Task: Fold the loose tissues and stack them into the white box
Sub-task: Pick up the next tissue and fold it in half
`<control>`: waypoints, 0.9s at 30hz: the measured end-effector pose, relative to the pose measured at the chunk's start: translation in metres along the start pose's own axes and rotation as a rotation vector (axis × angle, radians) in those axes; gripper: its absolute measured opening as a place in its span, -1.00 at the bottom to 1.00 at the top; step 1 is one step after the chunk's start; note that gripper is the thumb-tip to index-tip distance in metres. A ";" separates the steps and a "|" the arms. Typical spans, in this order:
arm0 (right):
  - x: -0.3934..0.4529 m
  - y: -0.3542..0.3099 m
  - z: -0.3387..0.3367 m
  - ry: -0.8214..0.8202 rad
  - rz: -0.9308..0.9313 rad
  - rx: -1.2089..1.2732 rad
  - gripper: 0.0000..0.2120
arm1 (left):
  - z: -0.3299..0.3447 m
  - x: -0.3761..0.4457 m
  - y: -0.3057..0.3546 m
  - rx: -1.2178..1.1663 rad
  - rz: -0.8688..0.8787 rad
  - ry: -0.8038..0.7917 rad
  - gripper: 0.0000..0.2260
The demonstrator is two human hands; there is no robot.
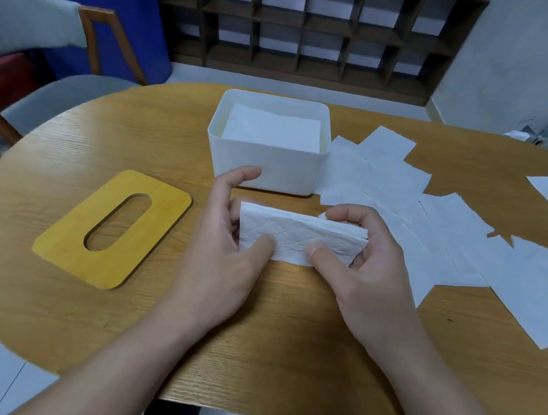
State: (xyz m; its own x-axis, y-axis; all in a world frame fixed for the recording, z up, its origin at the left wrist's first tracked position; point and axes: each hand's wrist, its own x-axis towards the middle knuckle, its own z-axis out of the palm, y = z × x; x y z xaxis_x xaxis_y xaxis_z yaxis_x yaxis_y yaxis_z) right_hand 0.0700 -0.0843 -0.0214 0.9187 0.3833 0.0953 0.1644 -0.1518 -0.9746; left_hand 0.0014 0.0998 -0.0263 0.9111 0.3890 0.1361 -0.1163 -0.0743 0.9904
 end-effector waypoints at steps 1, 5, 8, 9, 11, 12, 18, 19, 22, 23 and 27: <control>0.001 0.002 0.000 0.012 -0.010 0.014 -0.65 | -0.001 0.000 0.000 0.002 0.003 0.000 -0.28; 0.003 0.004 0.000 0.014 0.020 0.049 -0.66 | -0.001 0.003 -0.003 0.053 -0.001 -0.011 -0.28; 0.001 0.003 0.002 0.010 0.028 0.045 -0.63 | 0.001 0.002 -0.003 0.120 0.029 -0.018 -0.29; 0.001 0.004 0.002 0.009 0.030 0.040 -0.64 | 0.000 0.001 -0.004 0.131 0.036 -0.021 -0.30; 0.001 0.004 0.002 0.000 0.037 0.030 -0.66 | -0.001 0.001 -0.005 0.133 0.035 -0.019 -0.33; 0.000 0.003 0.002 -0.003 0.038 0.021 -0.65 | -0.002 0.001 -0.006 0.136 0.029 -0.017 -0.35; -0.005 0.000 0.004 0.015 0.040 -0.107 -0.66 | -0.002 -0.002 -0.001 0.238 0.019 -0.015 -0.49; -0.007 -0.003 0.004 0.022 0.042 -0.078 -0.68 | -0.003 -0.002 0.000 0.242 0.019 -0.013 -0.50; -0.016 -0.012 0.004 0.072 0.065 0.083 -0.77 | -0.009 -0.003 0.006 0.244 0.011 -0.018 -0.49; -0.018 -0.014 0.003 0.086 0.077 0.124 -0.80 | -0.013 -0.003 0.008 0.234 0.010 -0.035 -0.48; -0.019 -0.027 -0.003 0.068 0.144 0.142 -0.79 | -0.029 0.006 0.024 0.379 0.027 -0.074 -0.49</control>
State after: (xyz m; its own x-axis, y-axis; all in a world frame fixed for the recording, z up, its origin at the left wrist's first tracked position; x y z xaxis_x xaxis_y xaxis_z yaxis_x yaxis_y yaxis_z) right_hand 0.0498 -0.0904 0.0038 0.9518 0.3043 -0.0387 -0.0186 -0.0686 -0.9975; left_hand -0.0074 0.1270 -0.0014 0.9376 0.3156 0.1458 0.0016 -0.4232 0.9061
